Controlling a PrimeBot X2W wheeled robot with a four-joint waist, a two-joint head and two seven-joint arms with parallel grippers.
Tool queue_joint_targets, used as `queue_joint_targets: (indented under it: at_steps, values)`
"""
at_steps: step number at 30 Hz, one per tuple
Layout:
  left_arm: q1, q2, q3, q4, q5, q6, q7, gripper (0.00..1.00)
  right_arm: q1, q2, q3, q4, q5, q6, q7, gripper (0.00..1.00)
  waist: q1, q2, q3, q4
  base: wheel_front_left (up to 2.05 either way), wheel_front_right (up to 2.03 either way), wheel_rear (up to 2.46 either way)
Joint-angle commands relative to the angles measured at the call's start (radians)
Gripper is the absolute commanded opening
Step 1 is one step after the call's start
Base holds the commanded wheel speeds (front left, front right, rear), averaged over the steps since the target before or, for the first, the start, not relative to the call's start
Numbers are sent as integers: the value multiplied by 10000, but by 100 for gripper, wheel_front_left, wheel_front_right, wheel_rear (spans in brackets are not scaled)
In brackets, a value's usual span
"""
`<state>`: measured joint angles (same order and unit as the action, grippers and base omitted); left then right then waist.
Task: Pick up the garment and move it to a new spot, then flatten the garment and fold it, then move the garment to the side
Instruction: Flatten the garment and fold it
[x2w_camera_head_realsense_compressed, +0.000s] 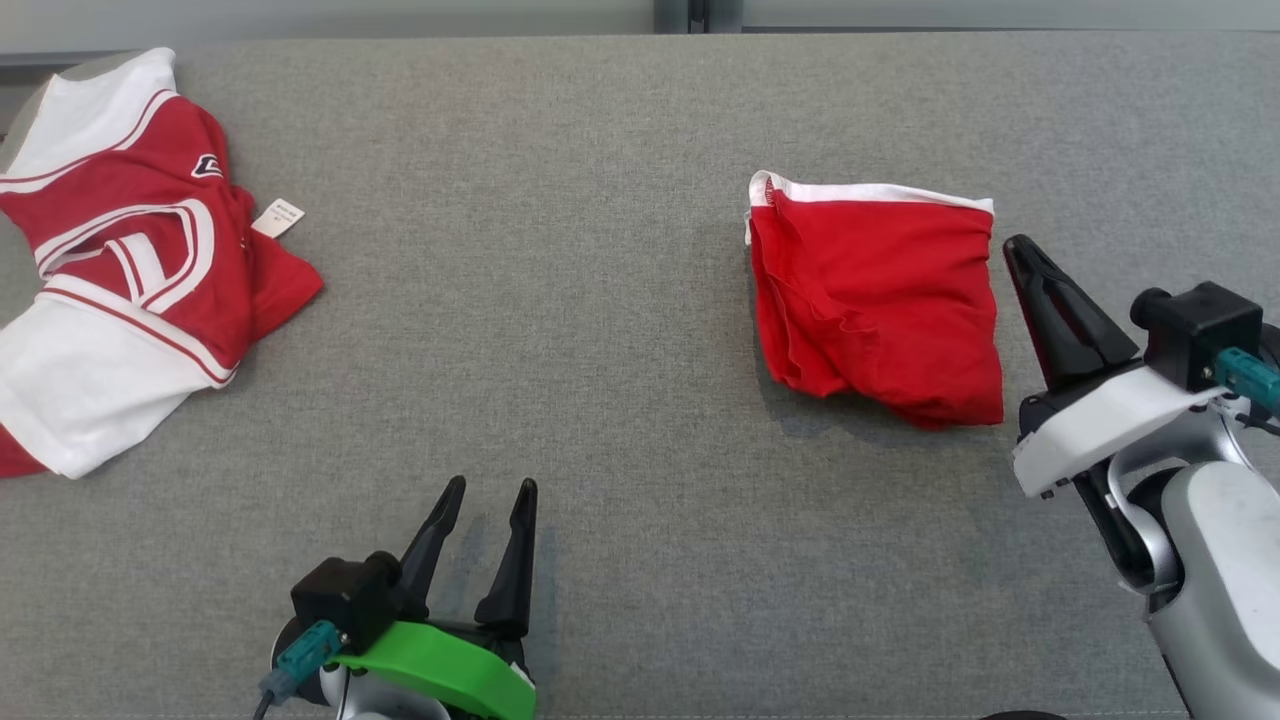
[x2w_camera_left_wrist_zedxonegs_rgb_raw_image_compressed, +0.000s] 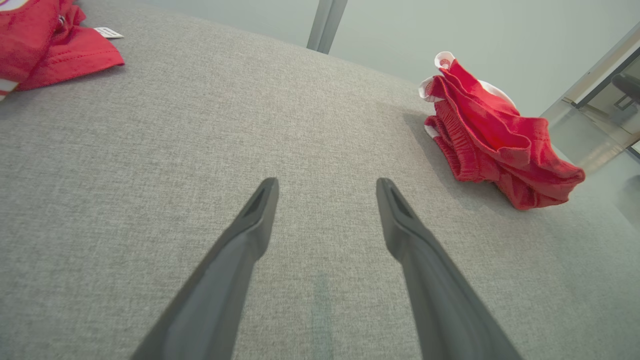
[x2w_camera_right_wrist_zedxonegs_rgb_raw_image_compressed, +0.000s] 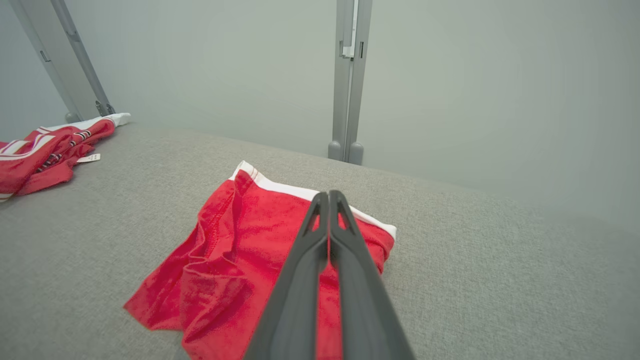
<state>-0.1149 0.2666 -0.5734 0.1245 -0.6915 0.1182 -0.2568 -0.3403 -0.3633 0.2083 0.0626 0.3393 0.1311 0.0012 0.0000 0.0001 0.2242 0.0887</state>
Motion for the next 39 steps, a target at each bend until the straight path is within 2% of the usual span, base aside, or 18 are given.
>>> queue_joint_targets:
  at_steps: [1,4,6,9,13,19,26,36,39]
  values:
    - [-120,-39,20,-21,55,-53,-45,100,92,193,-169,402,-362,-5,-629,0,0,-1,182,58,0,0,0]
    - [-321,-118,2,17,90,-93,-53,100,-121,774,-385,1667,-1237,-5,-2014,0,0,-1,419,141,0,0,0]
    - [-403,-165,-23,62,111,-108,-55,100,-434,1175,-462,2543,-1747,-5,-2451,0,0,-1,566,183,0,0,0]
    - [-549,-212,-62,121,166,-122,-45,100,-881,1789,-581,3653,-2272,-9,-2646,0,0,-1,737,282,0,0,0]
    - [-704,-274,-82,181,178,-150,-42,100,-1402,2263,-723,4201,-2810,-9,-2668,0,0,-1,898,460,0,0,0]
    - [-853,-360,-160,301,193,-218,-47,100,-1550,2534,-319,4623,-3021,-9,-2674,0,0,-1,949,656,0,0,0]
    - [-822,-475,-167,507,145,-271,-64,100,-1538,2622,909,5173,-2684,-9,-2670,0,0,-1,764,803,0,0,0]
    - [-354,-436,25,560,88,-227,-94,100,-1170,2207,1389,4504,-1980,-9,-2670,0,0,-1,226,575,0,0,0]
    - [-59,-344,169,588,23,-209,-102,100,-736,1979,1207,4022,-1817,-9,-2668,0,0,-1,-265,369,0,0,0]
